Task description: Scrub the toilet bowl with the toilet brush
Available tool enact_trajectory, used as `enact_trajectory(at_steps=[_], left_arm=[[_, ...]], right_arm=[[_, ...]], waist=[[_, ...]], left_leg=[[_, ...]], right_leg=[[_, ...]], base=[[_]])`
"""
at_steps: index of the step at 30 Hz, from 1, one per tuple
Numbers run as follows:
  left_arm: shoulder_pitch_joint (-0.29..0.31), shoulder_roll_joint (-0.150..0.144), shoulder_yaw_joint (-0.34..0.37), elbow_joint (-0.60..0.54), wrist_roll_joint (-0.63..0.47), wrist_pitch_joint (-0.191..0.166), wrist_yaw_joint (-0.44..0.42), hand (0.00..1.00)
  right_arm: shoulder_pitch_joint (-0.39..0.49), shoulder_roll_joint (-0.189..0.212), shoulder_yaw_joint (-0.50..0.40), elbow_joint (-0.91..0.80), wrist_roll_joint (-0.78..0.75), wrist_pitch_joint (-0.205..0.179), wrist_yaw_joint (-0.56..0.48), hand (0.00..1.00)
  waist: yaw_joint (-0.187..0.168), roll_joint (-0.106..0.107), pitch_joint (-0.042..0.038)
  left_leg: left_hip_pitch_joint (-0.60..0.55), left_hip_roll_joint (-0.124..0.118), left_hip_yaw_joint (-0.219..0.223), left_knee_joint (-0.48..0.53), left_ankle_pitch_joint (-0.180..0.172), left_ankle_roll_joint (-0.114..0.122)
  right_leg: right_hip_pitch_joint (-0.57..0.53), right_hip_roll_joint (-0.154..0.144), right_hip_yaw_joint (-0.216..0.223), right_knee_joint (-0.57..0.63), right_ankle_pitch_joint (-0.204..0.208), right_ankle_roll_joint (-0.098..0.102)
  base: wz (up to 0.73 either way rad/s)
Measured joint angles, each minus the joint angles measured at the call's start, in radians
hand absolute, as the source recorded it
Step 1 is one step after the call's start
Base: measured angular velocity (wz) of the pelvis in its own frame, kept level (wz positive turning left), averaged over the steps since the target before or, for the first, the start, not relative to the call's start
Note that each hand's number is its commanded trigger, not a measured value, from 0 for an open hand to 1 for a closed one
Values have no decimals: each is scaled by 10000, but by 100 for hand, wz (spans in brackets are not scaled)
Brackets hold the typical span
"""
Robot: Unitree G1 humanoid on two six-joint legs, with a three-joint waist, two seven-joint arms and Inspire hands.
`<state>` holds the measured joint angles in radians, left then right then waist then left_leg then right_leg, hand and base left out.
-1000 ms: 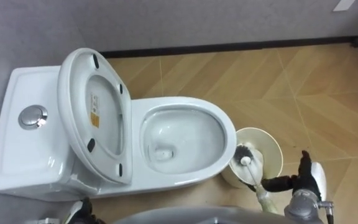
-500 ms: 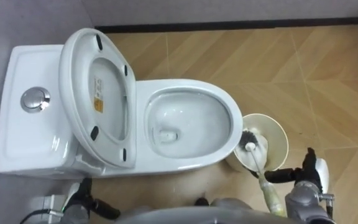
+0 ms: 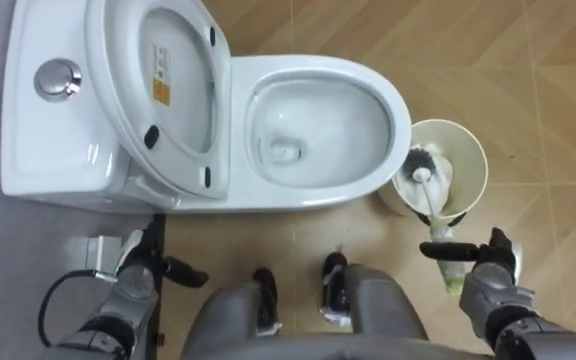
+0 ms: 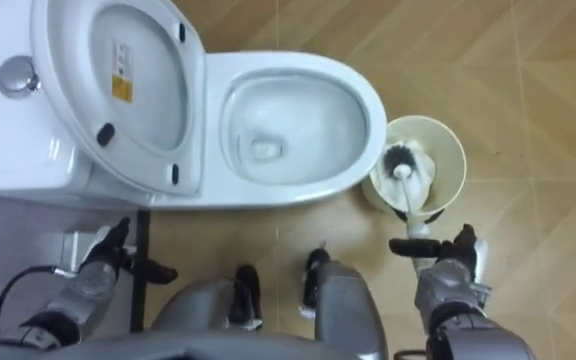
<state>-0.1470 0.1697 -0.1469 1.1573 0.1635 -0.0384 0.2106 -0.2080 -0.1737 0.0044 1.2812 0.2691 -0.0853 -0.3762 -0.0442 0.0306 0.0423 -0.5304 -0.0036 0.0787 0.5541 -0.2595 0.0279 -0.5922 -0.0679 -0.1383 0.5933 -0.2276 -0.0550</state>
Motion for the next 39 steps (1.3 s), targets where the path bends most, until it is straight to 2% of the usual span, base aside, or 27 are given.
enact_trajectory(at_steps=[4,9,14,18,22,28,32,39], left_arm=[[-237,-34,-168,-190,-265,-53,164,0],[-381,-15,-590,-390,-778,-65,240,0],[-955,25,-1136,-535,-935,-129,247,0],[-1004,133,-1314,-760,-945,-202,268,0],[-961,159,-1323,-1465,-942,-280,426,0],[-954,229,-1423,-1973,-941,-285,433,0],[-790,435,-1536,-2274,-939,-287,474,0],[-605,459,-1550,-2588,-943,-291,605,0]], right_arm=[[-151,-296,348,26,244,11,16,0],[-501,-505,920,29,764,44,192,0],[-1113,-818,1140,27,713,138,313,0],[-1269,-1186,1330,13,660,113,309,0],[-1241,-1474,1328,-4,654,127,302,0],[-1444,-1534,1327,-64,653,133,304,0],[-1430,-1624,1426,-66,648,138,307,0],[-1352,-1711,1730,19,529,137,439,0]], waist=[[230,-19,2],[386,-47,21],[521,-55,32],[561,-28,55],[765,-22,59],[786,-19,59],[775,-17,59],[789,1,60]], left_leg=[[-1261,-93,6,854,-23,36],[-2170,-71,-20,1481,-58,-25],[-3365,-5,-88,2245,-71,-26],[-3921,57,-123,2903,-284,-4],[-4453,31,-119,3445,-452,17],[-5150,-85,-132,3965,-545,-1],[-5470,-83,-292,4547,-806,-59],[-5704,-88,-486,4851,-940,-111]], right_leg=[[-1299,-192,48,930,-7,-109],[-2142,-221,36,1456,-5,-135],[-3203,-228,-25,1964,45,-175],[-3688,-202,-48,2482,-30,-242],[-4213,-352,-68,3070,-262,-220],[-4958,-544,-59,3774,-480,-319],[-5163,-705,-316,4320,-790,-469],[-5276,-703,-463,4537,-960,-486]], base=[[3],[5],[2],[-2],[5],[9],[9],[6]])
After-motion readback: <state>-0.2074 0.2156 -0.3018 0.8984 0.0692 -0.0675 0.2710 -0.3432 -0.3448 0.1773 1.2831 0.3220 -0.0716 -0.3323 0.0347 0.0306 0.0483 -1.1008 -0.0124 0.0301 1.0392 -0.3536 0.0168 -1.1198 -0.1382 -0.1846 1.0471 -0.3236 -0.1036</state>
